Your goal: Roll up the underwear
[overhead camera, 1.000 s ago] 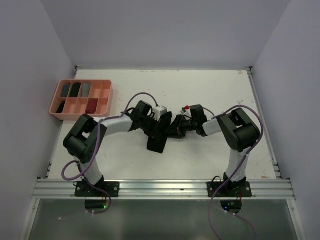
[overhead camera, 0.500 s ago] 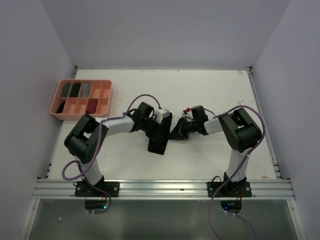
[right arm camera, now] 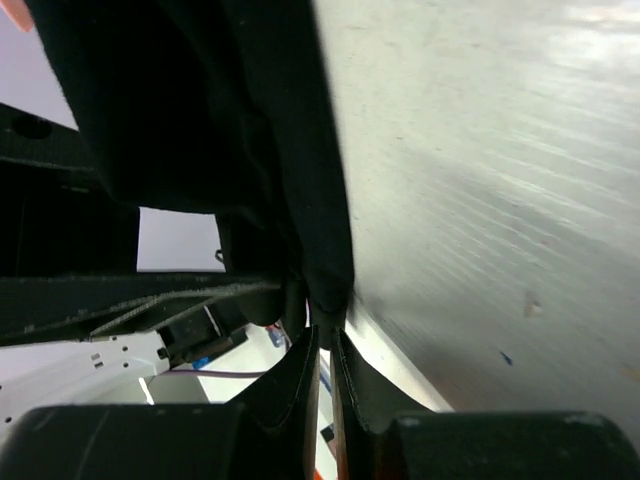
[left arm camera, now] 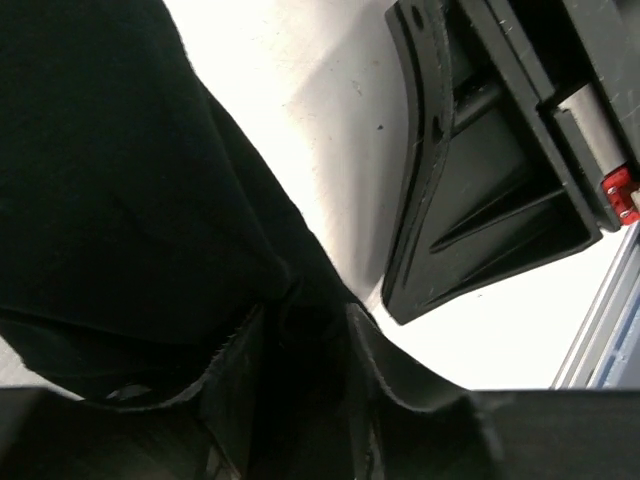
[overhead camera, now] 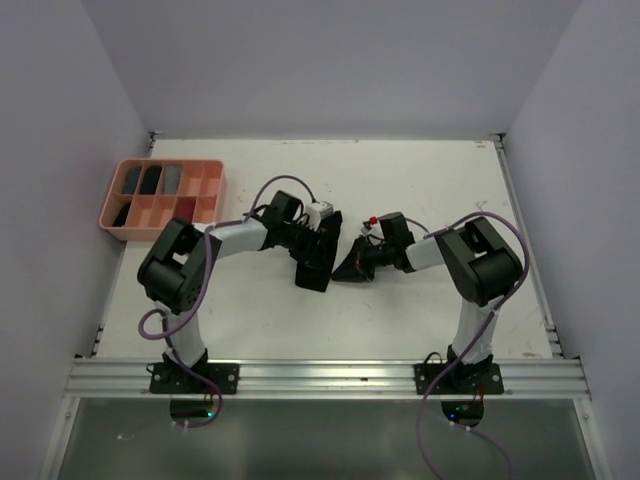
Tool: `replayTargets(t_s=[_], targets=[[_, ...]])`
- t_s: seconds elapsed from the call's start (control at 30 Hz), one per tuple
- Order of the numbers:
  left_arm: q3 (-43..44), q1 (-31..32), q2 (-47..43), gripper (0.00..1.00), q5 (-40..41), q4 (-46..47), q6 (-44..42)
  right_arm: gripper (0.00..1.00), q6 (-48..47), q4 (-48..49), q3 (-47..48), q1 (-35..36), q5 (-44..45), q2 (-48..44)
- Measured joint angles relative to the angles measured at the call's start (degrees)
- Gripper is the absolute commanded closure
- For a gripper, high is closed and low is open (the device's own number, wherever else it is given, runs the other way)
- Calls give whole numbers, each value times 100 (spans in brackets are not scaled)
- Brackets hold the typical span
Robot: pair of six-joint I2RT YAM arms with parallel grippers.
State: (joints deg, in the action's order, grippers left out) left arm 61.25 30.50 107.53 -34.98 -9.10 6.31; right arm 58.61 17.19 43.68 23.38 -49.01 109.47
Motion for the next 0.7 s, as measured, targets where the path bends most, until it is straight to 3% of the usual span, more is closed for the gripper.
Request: replayTargets(t_s=[0.43,0.7], targets=[[9,2,-1141,53,208,-363,7,87,634,776,0,116,7,48],[33,151,-1187,53,651,-772,-46,88,605,791,46,262,151,304]])
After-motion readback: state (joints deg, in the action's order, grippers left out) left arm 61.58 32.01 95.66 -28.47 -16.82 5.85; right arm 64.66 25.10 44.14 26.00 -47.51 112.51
